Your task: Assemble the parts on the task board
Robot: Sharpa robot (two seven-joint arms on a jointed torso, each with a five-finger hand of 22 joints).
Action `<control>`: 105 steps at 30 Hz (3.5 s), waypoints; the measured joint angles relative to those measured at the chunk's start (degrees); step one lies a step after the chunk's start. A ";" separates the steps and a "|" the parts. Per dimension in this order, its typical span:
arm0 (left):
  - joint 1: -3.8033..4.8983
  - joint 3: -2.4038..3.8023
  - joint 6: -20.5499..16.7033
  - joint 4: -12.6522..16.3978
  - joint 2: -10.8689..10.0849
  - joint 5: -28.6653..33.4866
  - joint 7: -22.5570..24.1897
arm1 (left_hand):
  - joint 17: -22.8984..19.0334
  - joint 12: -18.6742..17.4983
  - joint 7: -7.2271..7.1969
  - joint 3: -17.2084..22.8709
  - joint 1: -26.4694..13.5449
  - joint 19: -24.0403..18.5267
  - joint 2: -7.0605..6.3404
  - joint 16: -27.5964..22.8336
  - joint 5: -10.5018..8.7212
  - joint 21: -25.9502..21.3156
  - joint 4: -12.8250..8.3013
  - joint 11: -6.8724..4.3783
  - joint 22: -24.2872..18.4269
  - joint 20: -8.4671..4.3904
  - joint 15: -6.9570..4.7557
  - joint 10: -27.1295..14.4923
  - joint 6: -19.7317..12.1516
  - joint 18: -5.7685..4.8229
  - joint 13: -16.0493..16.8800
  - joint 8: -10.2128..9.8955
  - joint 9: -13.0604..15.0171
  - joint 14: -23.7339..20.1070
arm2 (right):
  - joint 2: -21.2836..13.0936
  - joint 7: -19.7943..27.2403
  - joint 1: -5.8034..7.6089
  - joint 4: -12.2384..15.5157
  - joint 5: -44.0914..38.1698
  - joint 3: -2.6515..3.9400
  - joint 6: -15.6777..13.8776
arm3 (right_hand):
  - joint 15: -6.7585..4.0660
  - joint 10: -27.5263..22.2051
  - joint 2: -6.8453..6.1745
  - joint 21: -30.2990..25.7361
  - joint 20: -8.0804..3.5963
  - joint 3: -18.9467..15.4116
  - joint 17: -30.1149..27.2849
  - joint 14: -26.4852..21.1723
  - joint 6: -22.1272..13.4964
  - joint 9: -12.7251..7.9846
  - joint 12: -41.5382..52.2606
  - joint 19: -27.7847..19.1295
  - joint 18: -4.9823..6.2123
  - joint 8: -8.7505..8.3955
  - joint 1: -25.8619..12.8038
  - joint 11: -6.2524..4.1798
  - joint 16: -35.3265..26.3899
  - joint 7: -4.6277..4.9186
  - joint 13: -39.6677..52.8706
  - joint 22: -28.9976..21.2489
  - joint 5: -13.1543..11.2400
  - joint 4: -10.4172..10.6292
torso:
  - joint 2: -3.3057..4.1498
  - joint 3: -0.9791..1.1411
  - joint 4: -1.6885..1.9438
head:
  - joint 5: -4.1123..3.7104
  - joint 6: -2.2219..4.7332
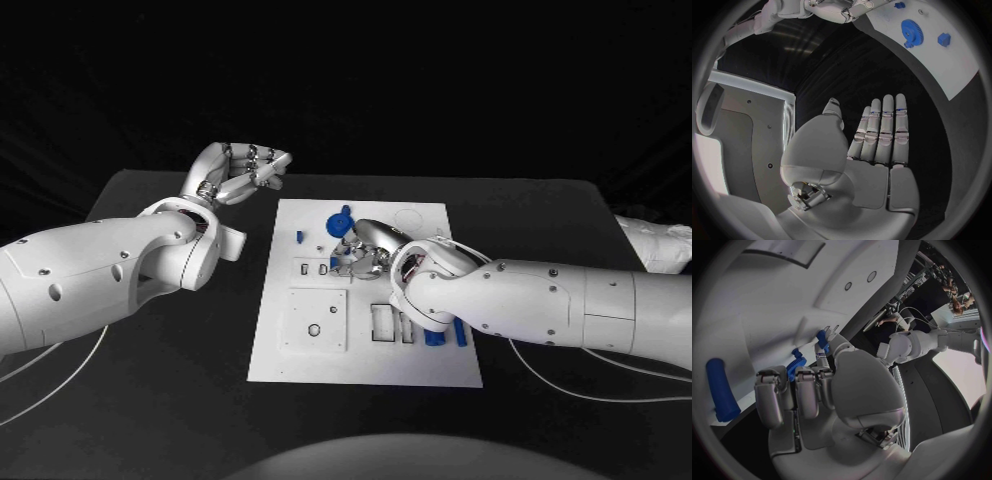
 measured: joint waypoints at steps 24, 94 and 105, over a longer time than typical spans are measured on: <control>0.00 0.01 0.00 0.12 -0.44 0.00 0.00 | -0.06 0.00 0.00 0.00 0.00 0.00 0.00 0.00 0.00 0.00 0.00 0.00 -0.06 0.00 0.00 0.00 0.00 0.00 0.02 -0.26 -0.01 0.00 | 0.05 -0.62 -0.05 0.02 -0.48 -0.03 0.64 | 1.85 0.00 -2.43 0.00 1.64 -0.80 0.04 0.00 -8.25 -0.94 0.00 0.00 0.00 -1.19 -1.67 2.45 0.00 2.74 -0.02 -0.02 -0.45 -1.07 | 0.00 -0.02 0.05 | -0.23 -0.38; 8.38 -0.74 29.42 -0.32 5.92 -30.74 -40.49 | 51.90 79.23 -4.45 -0.88 -10.45 34.10 -11.32 65.91 2.47 65.02 0.55 -4.46 61.51 -5.84 -5.54 22.05 7.27 -9.45 67.76 9.58 3.36 29.66 | -21.33 6.81 10.93 11.33 23.16 -0.53 -0.58 | 5.74 0.00 1.33 0.00 5.32 -6.10 0.01 -0.21 -15.95 -0.36 0.00 0.01 0.00 -0.41 -12.14 5.53 0.00 5.76 -0.04 -0.01 2.27 9.62 | -1.43 1.14 -1.18 | 2.91 -0.10; 8.16 -0.76 36.60 -1.35 8.52 -34.10 -49.92 | 51.89 79.23 -5.93 1.63 -11.97 34.09 -7.90 65.91 4.56 65.02 0.47 -5.95 61.50 -5.84 -6.70 22.09 10.45 -9.45 67.75 10.39 5.72 29.60 | -21.45 5.23 10.31 10.83 23.22 -0.59 1.90 | 5.95 0.00 1.33 0.00 5.55 -6.26 0.00 0.00 -15.95 -0.36 0.00 0.00 0.00 -0.41 -12.14 5.53 0.00 5.76 -0.04 -0.01 2.49 9.78 | -1.49 1.08 -1.36 | 2.99 -0.29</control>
